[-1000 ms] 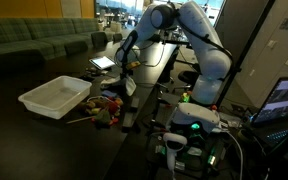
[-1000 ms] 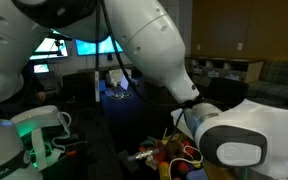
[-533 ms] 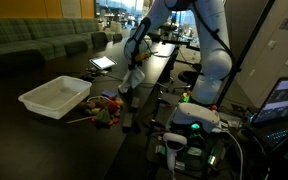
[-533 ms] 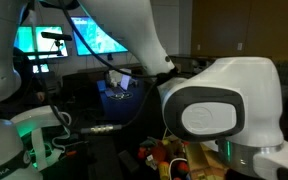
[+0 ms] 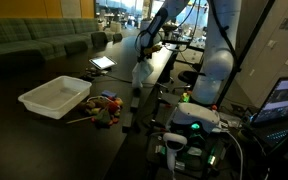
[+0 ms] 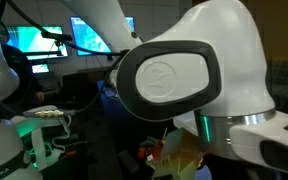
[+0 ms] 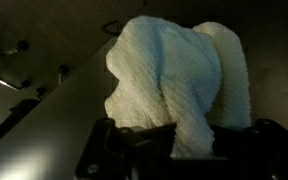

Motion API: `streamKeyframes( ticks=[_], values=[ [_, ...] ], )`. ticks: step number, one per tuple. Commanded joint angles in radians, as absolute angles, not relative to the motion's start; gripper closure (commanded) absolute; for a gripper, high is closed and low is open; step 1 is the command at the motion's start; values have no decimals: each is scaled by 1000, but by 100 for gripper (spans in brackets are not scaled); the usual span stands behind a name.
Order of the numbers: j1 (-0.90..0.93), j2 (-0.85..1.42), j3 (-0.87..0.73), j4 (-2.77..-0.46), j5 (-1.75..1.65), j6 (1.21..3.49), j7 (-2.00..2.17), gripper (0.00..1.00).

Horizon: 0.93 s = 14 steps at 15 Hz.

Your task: Pick up the white towel on the left, push the items in front of the white storage bin to the left, put the towel in the storage bin

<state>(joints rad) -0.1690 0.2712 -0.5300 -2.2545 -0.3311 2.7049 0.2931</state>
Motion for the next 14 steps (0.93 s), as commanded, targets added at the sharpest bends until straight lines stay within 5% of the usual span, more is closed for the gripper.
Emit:
streamKeyframes(
  ticks=[1,14],
  values=[
    [-164,288,-495,-2281,-371,2741,315,96],
    [-146,730,-361,-2099,-317,2716,191,96]
  ],
)
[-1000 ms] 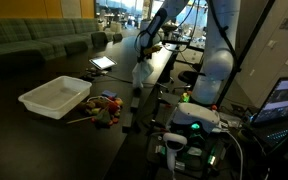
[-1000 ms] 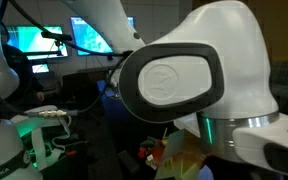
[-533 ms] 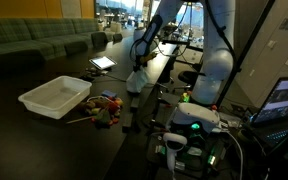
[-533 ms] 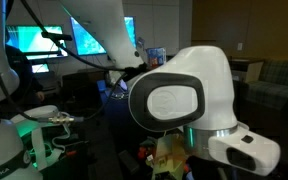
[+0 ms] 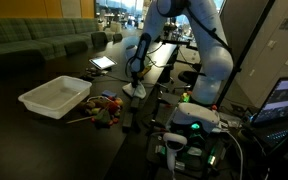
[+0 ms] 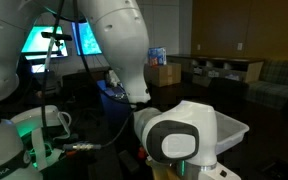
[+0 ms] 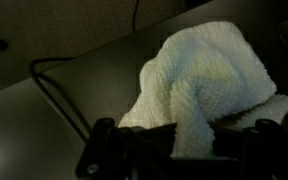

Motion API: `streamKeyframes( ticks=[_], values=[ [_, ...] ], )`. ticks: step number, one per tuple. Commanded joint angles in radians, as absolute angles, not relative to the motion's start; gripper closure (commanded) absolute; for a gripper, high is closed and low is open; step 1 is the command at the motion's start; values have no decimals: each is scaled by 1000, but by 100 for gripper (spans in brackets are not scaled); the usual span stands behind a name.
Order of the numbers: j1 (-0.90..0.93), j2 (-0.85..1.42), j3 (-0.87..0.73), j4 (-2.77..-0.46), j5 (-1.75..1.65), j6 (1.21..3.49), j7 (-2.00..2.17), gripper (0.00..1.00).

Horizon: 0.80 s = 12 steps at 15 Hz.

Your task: Pick up the white towel on the left, push the items in front of the white storage bin to the left, put the towel in the storage bin

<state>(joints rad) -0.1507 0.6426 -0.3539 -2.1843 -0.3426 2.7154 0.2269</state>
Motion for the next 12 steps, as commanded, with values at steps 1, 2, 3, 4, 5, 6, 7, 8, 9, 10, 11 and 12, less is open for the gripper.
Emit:
streamKeyframes(
  ticks=[1,2,3,4,5,6,7,8,9,10,11,12],
  values=[
    [-142,757,-364,-2077,-315,2715,191,96],
    [-149,779,-361,-2053,-308,2714,183,96],
    [-148,808,-362,-2027,-303,2716,184,96],
    [-150,832,-360,-2003,-297,2713,181,96],
    [-152,860,-356,-1976,-289,2713,180,96],
    [-155,888,-353,-1948,-282,2708,179,96],
    [-152,918,-355,-1919,-278,2697,180,96],
    [-150,946,-355,-1894,-273,2686,178,96],
    [-146,976,-362,-1869,-269,2670,177,96],
    [-145,991,-366,-1850,-269,2647,171,96],
    [-143,998,-376,-1836,-272,2612,174,96],
    [-145,1006,-381,-1823,-274,2590,180,96]
  ],
)
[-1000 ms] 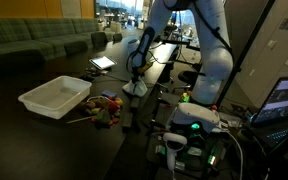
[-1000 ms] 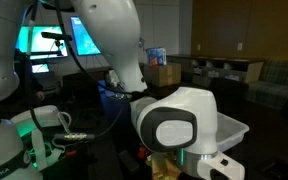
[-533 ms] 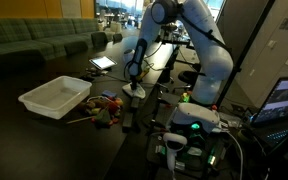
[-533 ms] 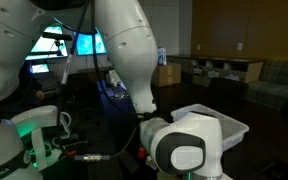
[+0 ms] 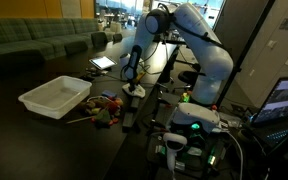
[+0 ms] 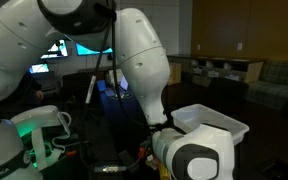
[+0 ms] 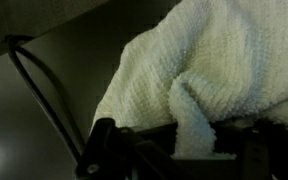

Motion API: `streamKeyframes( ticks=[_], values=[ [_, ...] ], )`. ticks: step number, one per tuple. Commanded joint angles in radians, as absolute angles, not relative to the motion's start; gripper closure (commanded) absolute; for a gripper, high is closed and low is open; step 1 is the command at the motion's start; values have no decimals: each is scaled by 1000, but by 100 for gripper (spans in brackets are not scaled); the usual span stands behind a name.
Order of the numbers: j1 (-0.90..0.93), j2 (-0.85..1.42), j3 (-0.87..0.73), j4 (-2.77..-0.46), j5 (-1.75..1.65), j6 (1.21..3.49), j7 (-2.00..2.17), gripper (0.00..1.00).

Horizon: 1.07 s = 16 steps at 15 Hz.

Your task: Pick up the white towel on the left, push the items in front of the white storage bin to the left, put the towel in the storage bin

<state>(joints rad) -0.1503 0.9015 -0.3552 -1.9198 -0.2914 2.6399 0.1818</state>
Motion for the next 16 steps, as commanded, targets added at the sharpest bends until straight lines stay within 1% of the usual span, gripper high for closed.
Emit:
streamKeyframes(
  ticks=[1,7,16],
  values=[
    [-146,1014,-385,-1810,-277,2566,187,96],
    [-135,1017,-412,-1819,-312,2435,196,96],
    [-83,968,-381,-1924,-421,2359,154,97]
  ],
)
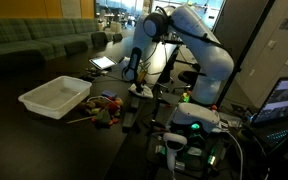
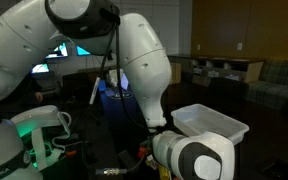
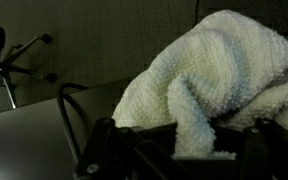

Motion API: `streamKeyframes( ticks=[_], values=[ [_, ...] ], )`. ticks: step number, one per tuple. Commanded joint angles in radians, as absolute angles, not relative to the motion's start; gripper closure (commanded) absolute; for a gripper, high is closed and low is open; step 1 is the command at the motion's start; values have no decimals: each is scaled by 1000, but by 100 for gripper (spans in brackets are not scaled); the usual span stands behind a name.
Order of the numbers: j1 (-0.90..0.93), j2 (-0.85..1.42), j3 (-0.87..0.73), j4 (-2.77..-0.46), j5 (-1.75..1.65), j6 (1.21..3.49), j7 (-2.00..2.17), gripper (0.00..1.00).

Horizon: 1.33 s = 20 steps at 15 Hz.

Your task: Pick up the white towel on the left, push the items in front of the white storage bin to the left, put the towel in the storage bin

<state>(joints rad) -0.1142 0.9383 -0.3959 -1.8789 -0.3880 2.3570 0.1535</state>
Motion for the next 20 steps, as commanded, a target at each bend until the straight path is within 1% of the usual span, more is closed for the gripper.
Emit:
streamKeyframes(
  ticks=[1,5,9,14,20],
  values=[
    [-78,964,-373,-1933,-430,2349,143,97],
    [-41,954,-345,-1958,-451,2260,121,97],
    [-7,956,-299,-1954,-423,2119,153,96],
    [-16,987,-178,-1893,-306,1920,155,96],
    [-10,1042,-55,-1803,-169,1786,119,96]
  ],
)
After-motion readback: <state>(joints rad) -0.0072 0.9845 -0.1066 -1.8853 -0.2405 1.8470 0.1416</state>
